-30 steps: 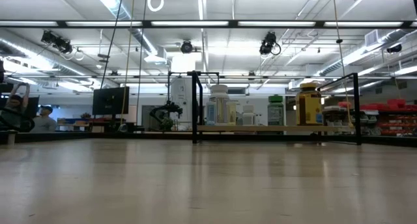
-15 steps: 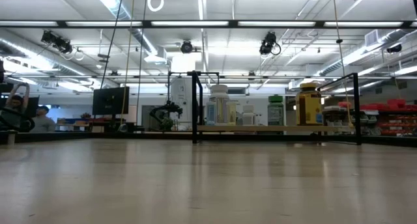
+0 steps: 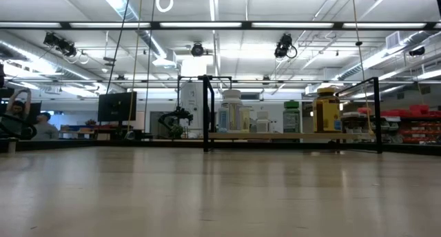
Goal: Pick and place medicine bottles onto shelf by color
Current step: Put the pink pill bottle on the shelf
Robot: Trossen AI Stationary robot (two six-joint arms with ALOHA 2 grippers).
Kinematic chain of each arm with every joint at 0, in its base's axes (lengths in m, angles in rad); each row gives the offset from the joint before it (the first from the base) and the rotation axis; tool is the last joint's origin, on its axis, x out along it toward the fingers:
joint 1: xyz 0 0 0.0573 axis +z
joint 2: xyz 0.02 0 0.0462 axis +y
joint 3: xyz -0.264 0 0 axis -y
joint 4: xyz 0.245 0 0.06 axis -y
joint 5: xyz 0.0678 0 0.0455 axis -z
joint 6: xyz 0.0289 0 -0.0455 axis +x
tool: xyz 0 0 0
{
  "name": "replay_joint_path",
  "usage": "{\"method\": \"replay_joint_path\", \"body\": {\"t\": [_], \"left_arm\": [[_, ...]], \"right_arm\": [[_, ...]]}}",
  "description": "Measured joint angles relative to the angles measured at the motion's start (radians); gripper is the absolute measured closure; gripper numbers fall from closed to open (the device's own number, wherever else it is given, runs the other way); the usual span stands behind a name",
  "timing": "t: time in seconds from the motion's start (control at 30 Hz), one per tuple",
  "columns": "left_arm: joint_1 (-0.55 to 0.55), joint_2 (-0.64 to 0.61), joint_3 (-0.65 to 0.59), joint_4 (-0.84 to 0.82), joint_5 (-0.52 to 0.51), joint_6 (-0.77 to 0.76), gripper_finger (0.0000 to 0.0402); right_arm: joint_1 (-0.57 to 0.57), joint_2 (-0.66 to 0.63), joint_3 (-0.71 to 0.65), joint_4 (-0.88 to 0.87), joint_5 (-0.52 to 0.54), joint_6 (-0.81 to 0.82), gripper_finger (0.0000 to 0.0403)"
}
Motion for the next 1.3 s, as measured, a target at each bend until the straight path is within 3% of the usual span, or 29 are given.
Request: {"method": "replay_joint_path", "body": {"t": [1.3], "left_arm": [[0.001,0.001,-0.001,0.063,-0.014,0.01,0.0302]], "right_arm": [[-0.006,-0.003,0.002,-0.003,-0.012,0.009,0.0276]]}}
